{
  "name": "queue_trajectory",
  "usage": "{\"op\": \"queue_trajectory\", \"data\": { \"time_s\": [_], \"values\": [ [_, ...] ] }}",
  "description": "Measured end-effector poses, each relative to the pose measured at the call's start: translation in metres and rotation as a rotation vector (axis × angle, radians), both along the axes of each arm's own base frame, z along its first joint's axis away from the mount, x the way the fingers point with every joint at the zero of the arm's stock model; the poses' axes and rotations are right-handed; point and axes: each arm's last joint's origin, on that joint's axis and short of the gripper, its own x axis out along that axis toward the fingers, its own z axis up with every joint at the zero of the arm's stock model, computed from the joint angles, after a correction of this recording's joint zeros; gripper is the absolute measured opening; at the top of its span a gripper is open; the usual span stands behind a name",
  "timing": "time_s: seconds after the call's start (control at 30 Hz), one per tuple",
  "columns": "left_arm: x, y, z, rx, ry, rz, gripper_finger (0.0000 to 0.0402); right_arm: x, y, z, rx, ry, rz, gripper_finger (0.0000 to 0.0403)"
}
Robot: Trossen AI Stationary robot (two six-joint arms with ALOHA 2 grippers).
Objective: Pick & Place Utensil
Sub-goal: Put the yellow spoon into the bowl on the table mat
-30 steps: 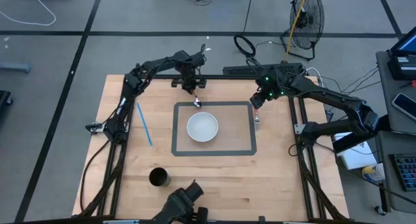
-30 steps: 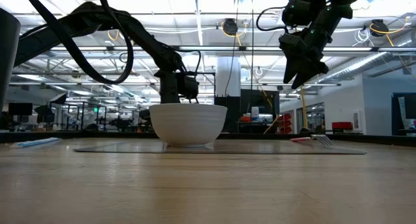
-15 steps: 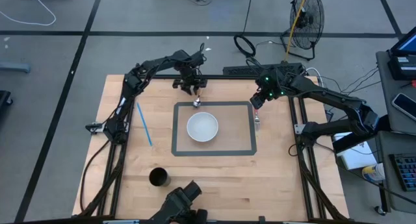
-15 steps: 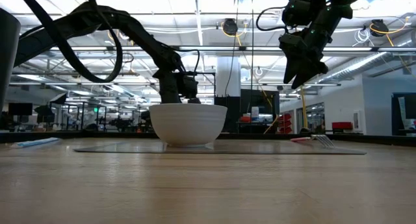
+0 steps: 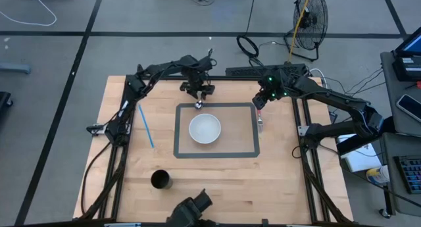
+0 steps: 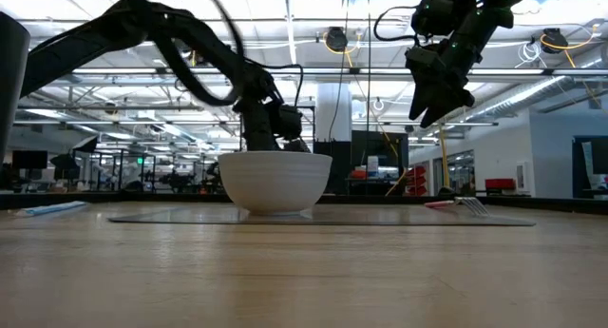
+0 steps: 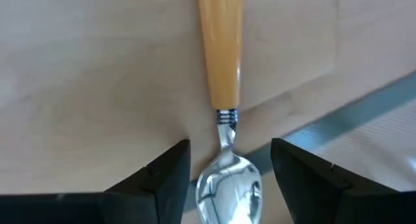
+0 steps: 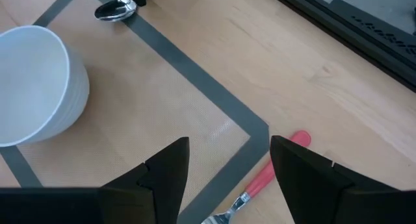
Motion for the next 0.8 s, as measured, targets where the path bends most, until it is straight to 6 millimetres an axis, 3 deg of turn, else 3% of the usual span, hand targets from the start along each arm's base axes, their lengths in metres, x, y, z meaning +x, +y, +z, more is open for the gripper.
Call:
{"op": "queue_trajectory", "data": {
  "time_s": [0.5, 0.8],
  "values": [
    [0.015, -0.013, 0.0, 0.244, 0.117, -0.09, 0.0155, 0.0, 0.0, 0.0, 0.013, -0.005, -0.014, 0.021],
    [0.019, -0.016, 0.0, 0.275, 0.114, -0.13, 0.0147, 0.0, 0.0, 0.0, 0.014, -0.005, -0.014, 0.021]
  ]
}}
